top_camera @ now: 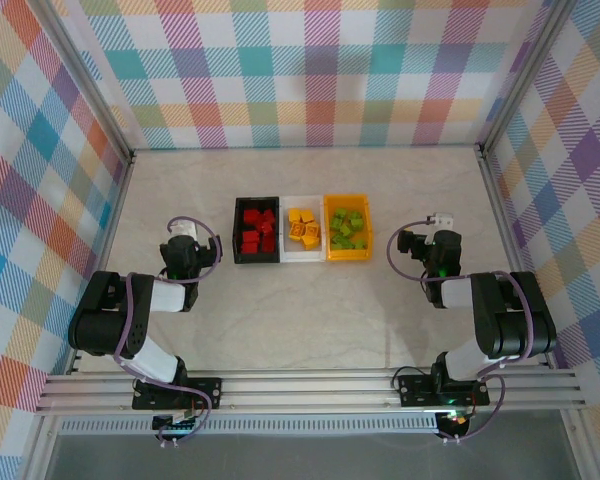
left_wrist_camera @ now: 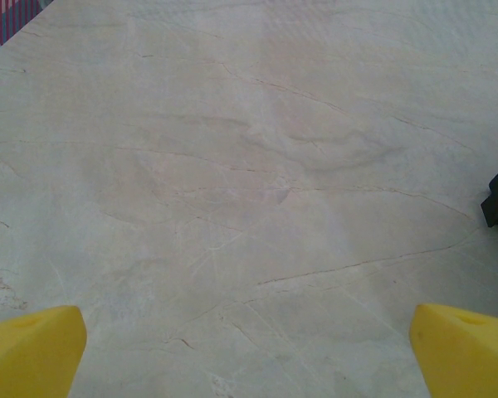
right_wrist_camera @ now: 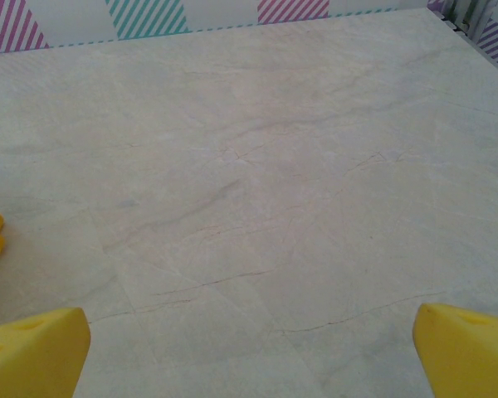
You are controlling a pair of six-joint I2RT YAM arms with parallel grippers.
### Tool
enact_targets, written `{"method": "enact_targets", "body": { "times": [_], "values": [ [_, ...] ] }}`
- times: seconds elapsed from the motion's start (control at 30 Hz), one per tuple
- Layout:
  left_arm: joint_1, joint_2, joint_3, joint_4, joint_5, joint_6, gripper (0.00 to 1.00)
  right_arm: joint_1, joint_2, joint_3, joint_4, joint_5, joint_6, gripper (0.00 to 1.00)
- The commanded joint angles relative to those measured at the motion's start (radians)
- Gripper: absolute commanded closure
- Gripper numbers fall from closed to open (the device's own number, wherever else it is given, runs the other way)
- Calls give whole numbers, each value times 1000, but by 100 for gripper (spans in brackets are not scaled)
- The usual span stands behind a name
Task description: Sort the legos into containers by color
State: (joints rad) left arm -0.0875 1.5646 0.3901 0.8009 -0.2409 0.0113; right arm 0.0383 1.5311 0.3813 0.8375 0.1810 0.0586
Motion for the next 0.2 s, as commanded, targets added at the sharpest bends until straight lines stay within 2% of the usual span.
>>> {"method": "enact_targets", "body": {
  "times": [0.0,0.17],
  "values": [
    [-2,-3,14,34,-9,-20,0,-5,1,2,42,-17,-8,0],
    [-2,-4,12,35,-10,-19,0,-6,1,2,41,-17,-8,0]
  ]
}}
